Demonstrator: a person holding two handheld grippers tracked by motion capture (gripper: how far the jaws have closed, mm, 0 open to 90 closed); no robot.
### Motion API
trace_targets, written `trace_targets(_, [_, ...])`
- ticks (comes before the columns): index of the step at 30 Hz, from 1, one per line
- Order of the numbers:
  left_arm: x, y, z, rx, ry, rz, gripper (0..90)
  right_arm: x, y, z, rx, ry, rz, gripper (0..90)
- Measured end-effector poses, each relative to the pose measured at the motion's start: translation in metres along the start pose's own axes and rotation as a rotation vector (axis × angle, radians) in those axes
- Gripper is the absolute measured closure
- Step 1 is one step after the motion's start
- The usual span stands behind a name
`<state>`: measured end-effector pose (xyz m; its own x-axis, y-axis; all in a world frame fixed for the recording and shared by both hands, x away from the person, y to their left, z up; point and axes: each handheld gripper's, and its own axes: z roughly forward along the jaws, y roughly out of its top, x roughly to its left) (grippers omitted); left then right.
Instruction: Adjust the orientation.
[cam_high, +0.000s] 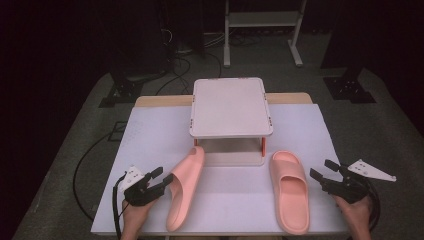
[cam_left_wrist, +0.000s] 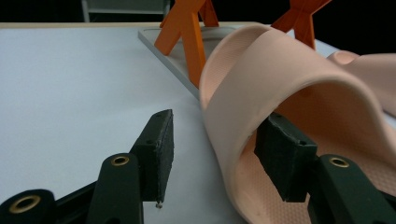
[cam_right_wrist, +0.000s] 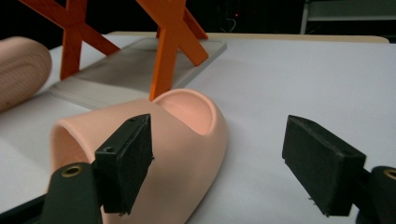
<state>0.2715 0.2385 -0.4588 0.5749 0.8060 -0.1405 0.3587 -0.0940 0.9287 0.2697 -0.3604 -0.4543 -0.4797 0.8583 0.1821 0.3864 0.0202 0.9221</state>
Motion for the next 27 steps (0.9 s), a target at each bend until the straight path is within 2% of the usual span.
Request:
trace_targets(5, [-0.003,-0.001,0.004,0.012,-0.013,-0.003,43.8,0.001,0.002,-0.007,-0.037,0.032,0.025,23.4])
trace_targets(15, [-0.015,-0.002,0.014,0.049,-0.047,0.021,37.8,0.018,0.0,-0.016,-0.039,0.08,-0.009,22.4])
trace_targets(21, [-0.018,-0.004,0.018,0.068,-0.054,0.03,36.5,0.027,-0.003,-0.014,-0.018,0.098,-0.034,22.4])
trace_targets(27, [-0.02,-0.006,0.021,0.085,-0.06,0.035,37.5,0.033,-0.006,-0.006,0.03,0.107,-0.064,21.8])
